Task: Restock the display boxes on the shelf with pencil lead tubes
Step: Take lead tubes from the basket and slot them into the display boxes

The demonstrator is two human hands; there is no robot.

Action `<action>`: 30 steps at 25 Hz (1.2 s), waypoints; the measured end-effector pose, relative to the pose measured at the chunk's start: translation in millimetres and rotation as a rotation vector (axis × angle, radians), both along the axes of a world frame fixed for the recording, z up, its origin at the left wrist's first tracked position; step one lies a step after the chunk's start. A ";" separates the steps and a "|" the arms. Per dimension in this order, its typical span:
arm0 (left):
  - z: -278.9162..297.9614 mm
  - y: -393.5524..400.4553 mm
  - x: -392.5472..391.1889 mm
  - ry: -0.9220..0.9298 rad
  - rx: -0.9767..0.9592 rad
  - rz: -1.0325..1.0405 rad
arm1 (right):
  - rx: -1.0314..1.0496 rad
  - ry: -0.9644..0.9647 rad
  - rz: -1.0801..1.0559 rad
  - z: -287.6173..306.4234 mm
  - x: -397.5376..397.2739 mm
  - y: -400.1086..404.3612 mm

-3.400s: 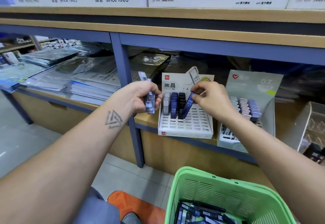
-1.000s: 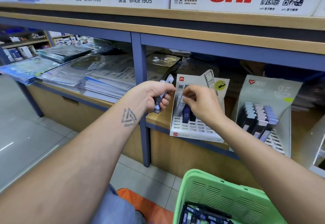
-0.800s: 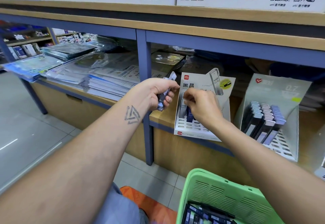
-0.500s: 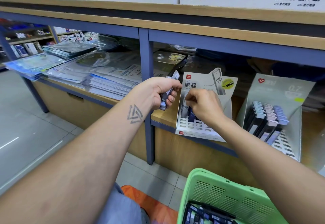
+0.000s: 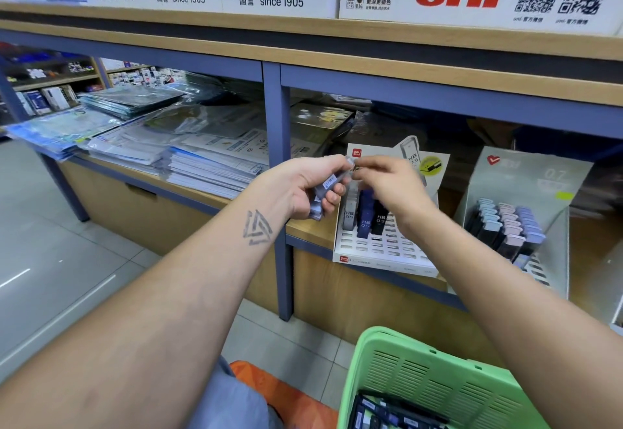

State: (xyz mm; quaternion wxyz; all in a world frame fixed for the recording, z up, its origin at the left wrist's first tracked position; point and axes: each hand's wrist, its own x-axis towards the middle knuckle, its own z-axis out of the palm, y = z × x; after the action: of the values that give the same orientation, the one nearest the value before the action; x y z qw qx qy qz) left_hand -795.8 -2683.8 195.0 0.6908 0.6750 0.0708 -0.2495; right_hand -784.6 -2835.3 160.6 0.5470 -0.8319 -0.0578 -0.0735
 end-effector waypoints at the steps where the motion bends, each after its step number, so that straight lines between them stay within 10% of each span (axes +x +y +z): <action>1: 0.4 -1.4 -0.2 -0.016 -0.002 -0.028 | 0.237 0.089 0.058 7.3 -5.2 -2.2; 9: 1.1 -4.2 -0.4 0.012 -0.019 -0.124 | 0.565 0.156 0.026 13.9 -19.5 -42.5; 23: -8.9 -21.8 17.0 0.001 -0.077 0.047 | 0.261 0.071 0.013 -0.7 -29.4 -87.4; 30: -6.8 -17.0 14.9 0.030 -0.004 0.046 | 0.465 0.084 -0.095 2.5 -22.6 -74.2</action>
State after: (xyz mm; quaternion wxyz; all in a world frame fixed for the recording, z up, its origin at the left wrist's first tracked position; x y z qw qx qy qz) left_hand -780.9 -2700.8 188.2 0.6964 0.6682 0.0961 -0.2437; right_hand -807.2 -2909.5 163.2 0.7216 -0.6878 0.0223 -0.0759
